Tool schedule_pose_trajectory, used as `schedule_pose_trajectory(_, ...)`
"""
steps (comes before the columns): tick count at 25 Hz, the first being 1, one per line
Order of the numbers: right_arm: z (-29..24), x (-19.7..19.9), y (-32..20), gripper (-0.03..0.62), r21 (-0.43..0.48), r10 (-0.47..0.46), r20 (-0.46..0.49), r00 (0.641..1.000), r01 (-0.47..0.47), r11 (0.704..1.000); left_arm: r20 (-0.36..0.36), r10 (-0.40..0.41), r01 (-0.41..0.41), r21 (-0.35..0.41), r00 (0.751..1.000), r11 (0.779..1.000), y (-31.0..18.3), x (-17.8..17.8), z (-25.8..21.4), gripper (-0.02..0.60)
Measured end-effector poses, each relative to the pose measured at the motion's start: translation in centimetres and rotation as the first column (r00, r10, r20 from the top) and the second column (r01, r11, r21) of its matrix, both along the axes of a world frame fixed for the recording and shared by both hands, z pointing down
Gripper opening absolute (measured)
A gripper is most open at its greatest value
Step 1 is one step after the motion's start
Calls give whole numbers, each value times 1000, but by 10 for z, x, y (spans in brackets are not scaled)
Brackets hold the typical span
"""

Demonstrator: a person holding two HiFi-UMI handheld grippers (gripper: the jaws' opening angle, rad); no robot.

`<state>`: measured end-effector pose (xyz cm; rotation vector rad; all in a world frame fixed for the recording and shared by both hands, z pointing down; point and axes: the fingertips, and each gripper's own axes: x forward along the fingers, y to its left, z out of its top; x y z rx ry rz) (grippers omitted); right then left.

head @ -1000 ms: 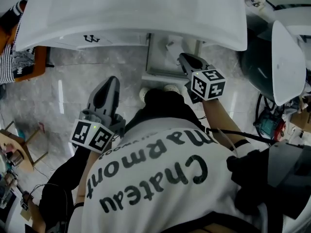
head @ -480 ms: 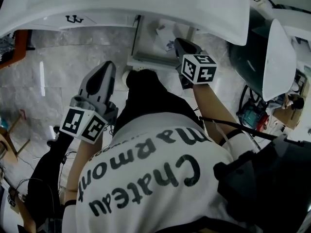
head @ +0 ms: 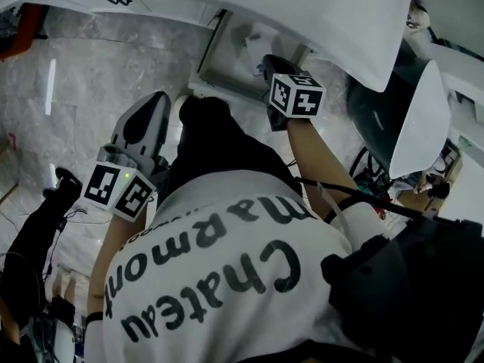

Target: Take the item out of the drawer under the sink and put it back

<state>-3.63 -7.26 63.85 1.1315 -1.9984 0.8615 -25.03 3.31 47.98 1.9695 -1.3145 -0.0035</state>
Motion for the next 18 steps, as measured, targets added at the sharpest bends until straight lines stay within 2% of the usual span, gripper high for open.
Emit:
schedule_pose_trajectory(9,21,5,-11,24,-63,-61,-20,998,60,996,8,-27,28,-22,1000,999,1,10,-2,8)
schedule_pose_trajectory(11,24,6,-14,116,-78,-68,-23,997,66,995,11,-47,47,-26,999,999,0,9,-2,8)
schedule_pose_trajectory(15,34,8,-19,158,-108,-74,-36,997,70,992,29,-78,79,-28,997,997,-4,5,-3,8)
schedule_pose_trajectory(18,44,6,-24,237,-128,-79,-38,996,73,989,45,-100,101,-28,994,994,-5,-1,-3,8)
